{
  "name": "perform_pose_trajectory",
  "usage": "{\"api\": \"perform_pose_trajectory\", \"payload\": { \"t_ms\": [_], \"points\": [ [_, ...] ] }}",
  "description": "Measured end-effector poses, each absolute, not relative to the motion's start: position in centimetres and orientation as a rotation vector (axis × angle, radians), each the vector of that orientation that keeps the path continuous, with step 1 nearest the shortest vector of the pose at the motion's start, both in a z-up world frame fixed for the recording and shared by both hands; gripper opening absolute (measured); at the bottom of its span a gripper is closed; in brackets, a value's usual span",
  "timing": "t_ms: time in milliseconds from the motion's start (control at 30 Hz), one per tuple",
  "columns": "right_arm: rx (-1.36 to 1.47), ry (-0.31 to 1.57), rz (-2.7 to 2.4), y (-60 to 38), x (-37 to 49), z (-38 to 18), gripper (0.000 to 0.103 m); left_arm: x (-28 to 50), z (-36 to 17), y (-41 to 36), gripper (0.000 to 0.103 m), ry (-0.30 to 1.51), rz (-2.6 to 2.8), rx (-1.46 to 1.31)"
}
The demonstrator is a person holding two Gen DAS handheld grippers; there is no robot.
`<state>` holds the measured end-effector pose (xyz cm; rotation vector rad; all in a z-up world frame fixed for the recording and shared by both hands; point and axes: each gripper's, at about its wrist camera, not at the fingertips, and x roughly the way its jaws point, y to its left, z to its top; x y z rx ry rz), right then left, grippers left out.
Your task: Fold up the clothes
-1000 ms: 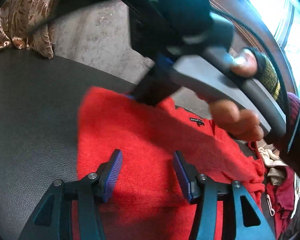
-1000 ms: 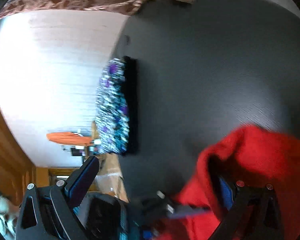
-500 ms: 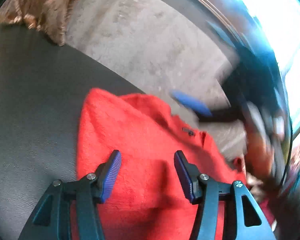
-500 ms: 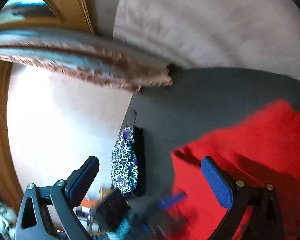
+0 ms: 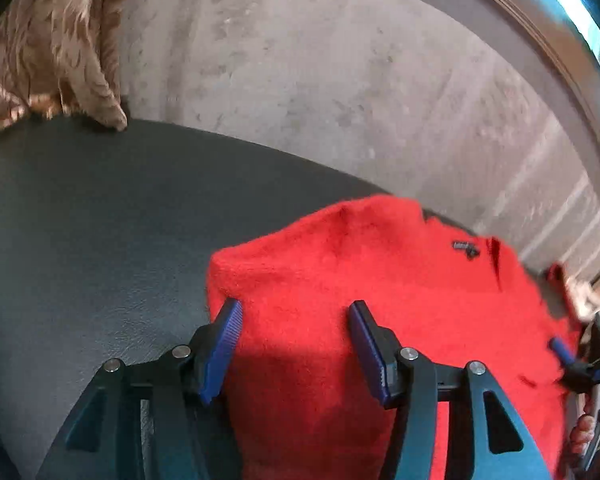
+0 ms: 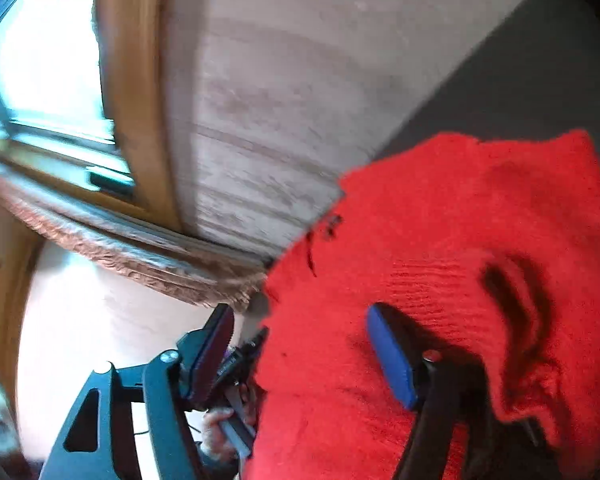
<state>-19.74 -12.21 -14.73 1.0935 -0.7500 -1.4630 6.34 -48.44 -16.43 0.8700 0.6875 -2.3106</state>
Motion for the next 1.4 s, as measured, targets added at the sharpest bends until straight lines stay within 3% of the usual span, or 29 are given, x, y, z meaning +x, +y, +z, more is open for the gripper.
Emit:
{"api": "perform_pose_trajectory", "payload": {
  "t_ms": [133,367,500,633,733,767,800,933,1067,1300,1400],
  "points": [
    [1.064,-0.561,-1.535,-13.0,-16.6,-13.8,0.062,6.8,-16.7,-48.0,0.058,0.654,-2.306,0.89],
    [1.105,-0.417,-1.64,-14.9,-15.3,-12.9,0.065,7.2,-14.5,-45.3,0.058,0.502,-2.267,0.915],
    [1.123,-0.313,-1.693,-16.3,-15.2,-10.4,0.103,7.0,-12.5,-43.3,0.058,0.424,-2.362,0.892],
    [1.013,-0.113,-1.795,-18.3,-14.3,-7.3,0.103,4.7,-11.4,-42.2,0.058,0.337,-2.433,0.899],
    [1.081,-0.014,-1.809,-19.8,-14.8,-9.5,0.103,2.5,-13.7,-43.2,0.058,0.342,-2.354,1.032],
    [1.103,0.02,-1.813,-20.3,-15.0,-10.2,0.103,2.3,-14.7,-43.9,0.059,0.376,-2.327,1.057],
    [1.125,0.054,-1.817,-20.9,-15.1,-10.9,0.103,2.4,-15.8,-44.8,0.066,0.427,-2.301,1.067],
    [1.026,0.154,-1.83,-21.2,-14.2,-12.1,0.103,3.2,-15.0,-45.7,0.063,0.527,-2.353,1.029],
    [1.064,0.084,-1.786,-20.7,-15.2,-11.8,0.103,2.3,-12.1,-45.7,0.064,0.428,-2.469,0.977],
    [1.04,-0.072,-1.718,-21.7,-17.8,-7.1,0.103,-4.8,-11.6,-44.9,0.064,0.044,-2.503,1.093],
    [1.123,-0.259,-1.458,-24.7,-19.7,-7.1,0.103,-6.1,-12.6,-46.0,0.063,0.087,-2.46,1.154]
  ]
}}
